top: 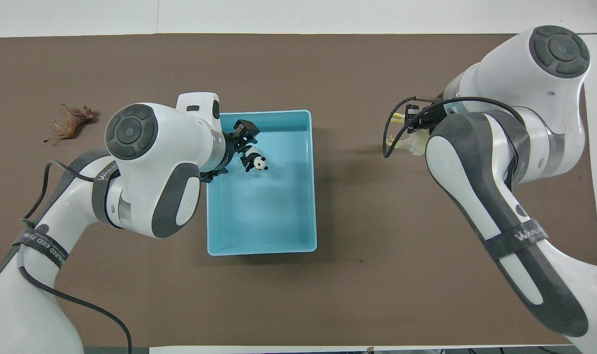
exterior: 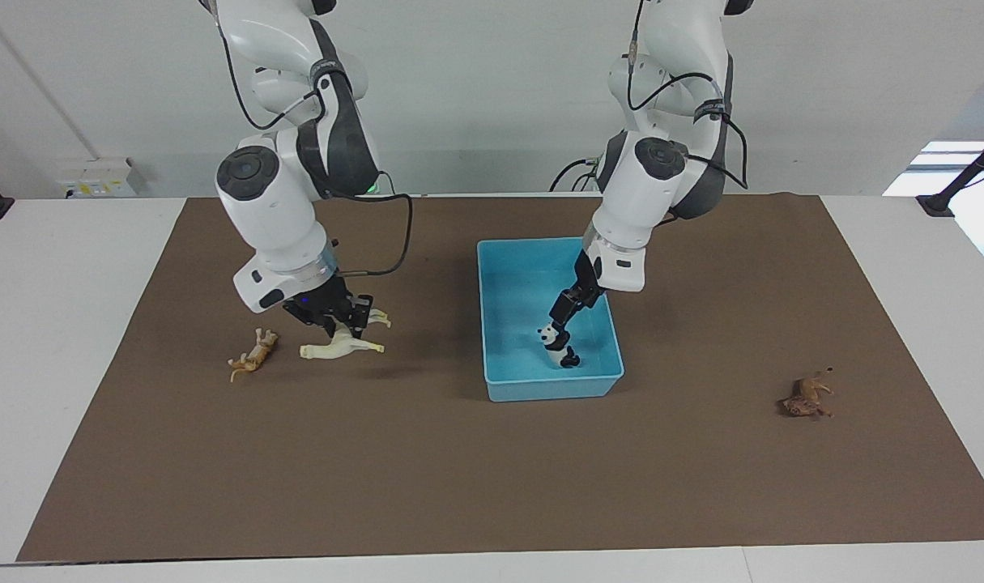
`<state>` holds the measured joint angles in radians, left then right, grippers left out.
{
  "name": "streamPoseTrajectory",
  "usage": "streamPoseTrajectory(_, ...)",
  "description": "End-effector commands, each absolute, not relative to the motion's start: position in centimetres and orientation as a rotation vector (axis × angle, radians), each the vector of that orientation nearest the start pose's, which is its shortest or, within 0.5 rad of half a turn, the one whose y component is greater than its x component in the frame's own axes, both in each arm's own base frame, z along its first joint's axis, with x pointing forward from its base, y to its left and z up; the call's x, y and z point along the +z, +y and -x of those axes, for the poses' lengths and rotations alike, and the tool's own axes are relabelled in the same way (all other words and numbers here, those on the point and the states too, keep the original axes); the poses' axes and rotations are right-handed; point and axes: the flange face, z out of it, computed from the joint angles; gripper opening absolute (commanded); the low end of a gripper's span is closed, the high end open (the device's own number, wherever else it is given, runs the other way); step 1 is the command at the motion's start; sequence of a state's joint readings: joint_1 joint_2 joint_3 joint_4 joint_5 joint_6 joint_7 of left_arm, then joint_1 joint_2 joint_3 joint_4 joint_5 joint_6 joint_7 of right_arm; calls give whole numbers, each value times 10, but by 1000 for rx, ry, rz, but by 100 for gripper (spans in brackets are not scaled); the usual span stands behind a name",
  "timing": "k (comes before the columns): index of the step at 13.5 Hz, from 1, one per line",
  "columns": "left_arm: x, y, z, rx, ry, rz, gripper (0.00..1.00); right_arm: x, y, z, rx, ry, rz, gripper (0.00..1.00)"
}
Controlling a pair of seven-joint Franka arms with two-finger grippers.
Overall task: Put all toys into storage box
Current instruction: 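Open the left gripper over the box while the right gripper brings the horse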
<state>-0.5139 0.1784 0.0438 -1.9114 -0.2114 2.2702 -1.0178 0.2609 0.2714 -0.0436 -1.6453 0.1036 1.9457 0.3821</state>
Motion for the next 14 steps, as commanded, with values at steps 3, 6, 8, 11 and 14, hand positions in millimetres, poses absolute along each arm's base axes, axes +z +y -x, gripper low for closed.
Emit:
streamPoseTrajectory(3, 453, -190, -600, -89, -842, 3166, 99, 497, 288, -621, -36, 531, 2968, 0)
streamPoseTrajectory(6, 458, -94, -636, -159, -593, 3188, 98, 508, 371, -590, -93, 517, 2874, 0)
streamPoseTrajectory(8, 443, -43, -653, -177, -412, 3112, 100, 506, 409, -572, -143, 479, 2825, 0)
streamPoseTrajectory(11, 425, 11, -665, -165, -87, 3037, 100, 483, 446, -551, -120, 408, 2857, 24)
streamPoseTrajectory(14, 387, 55, -676, -160, 127, 3029, 100, 472, 440, -545, -68, 391, 2942, 71)
